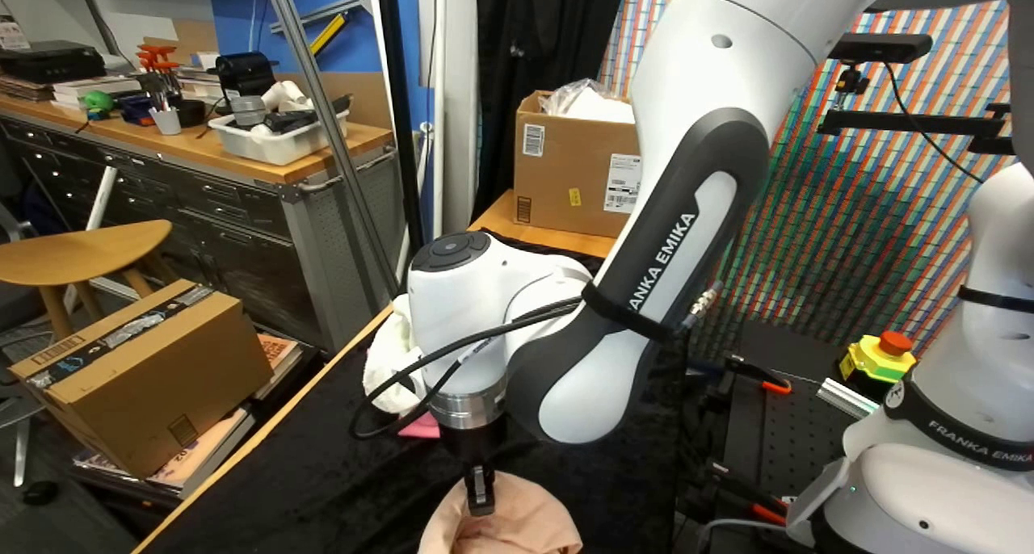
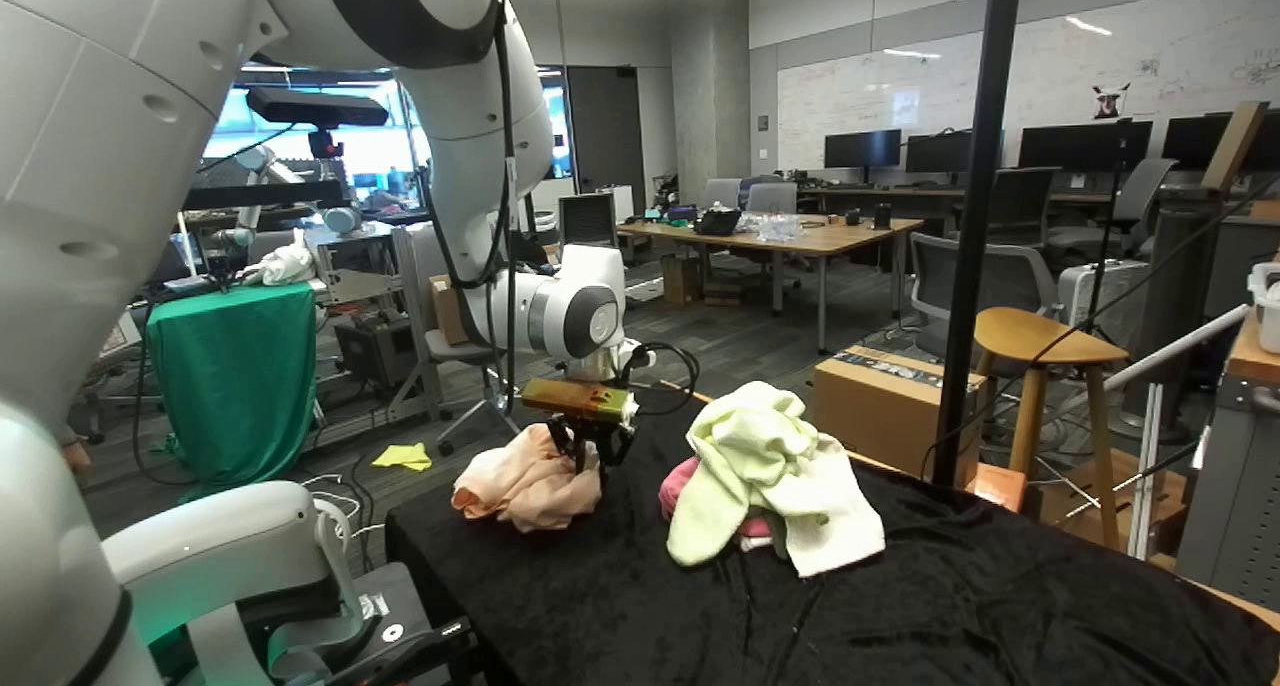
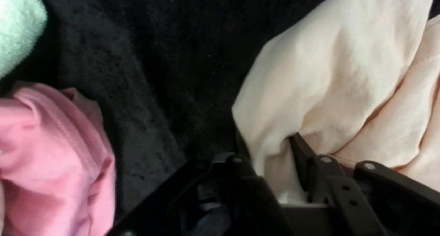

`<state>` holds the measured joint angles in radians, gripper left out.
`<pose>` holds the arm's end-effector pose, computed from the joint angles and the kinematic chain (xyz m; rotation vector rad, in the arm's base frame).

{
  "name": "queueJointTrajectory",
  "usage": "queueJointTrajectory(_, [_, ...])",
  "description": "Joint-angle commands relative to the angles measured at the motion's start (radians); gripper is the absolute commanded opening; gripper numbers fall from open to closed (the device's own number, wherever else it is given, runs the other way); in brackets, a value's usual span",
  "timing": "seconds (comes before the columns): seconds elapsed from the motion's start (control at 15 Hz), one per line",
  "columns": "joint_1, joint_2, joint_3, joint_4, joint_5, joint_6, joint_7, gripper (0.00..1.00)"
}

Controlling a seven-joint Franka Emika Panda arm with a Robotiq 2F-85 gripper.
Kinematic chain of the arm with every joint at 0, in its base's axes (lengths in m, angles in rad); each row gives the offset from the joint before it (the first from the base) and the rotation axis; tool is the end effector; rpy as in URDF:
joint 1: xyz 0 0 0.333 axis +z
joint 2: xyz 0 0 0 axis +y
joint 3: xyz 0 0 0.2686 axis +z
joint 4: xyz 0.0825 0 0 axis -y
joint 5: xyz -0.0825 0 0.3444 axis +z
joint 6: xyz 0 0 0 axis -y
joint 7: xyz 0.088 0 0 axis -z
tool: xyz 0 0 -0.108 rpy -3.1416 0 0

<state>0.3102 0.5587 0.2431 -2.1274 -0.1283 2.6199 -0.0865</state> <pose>0.4391 0.2820 0.1393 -2.8870 -1.0868 0.0905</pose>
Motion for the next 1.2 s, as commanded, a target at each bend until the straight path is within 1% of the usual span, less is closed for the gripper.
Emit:
queueJointTrajectory(0.0, [-0.037,-0.038,0.025,-0.019,0.036,0.012,-0.025,0.05])
queueJointTrajectory(0.2, [-0.076,-0.084,0.043,-0.038,0.067,0.011,-0.049,0.01])
queueJointTrajectory(0.33, [-0.105,-0.132,0.058,-0.056,0.093,0.01,-0.08,0.04])
queueJointTrajectory(0.6, [-0.161,-0.223,0.08,-0.076,0.156,0.026,-0.144,0.04])
queueJointTrajectory(0.8, [-0.204,-0.299,0.092,-0.078,0.234,0.028,-0.204,0.04])
queueJointTrajectory(0.93, [-0.22,-0.339,0.084,-0.069,0.279,0.03,-0.232,0.04])
queueJointTrajectory(1.13, [-0.222,-0.39,0.047,-0.053,0.291,0.053,-0.218,0.04])
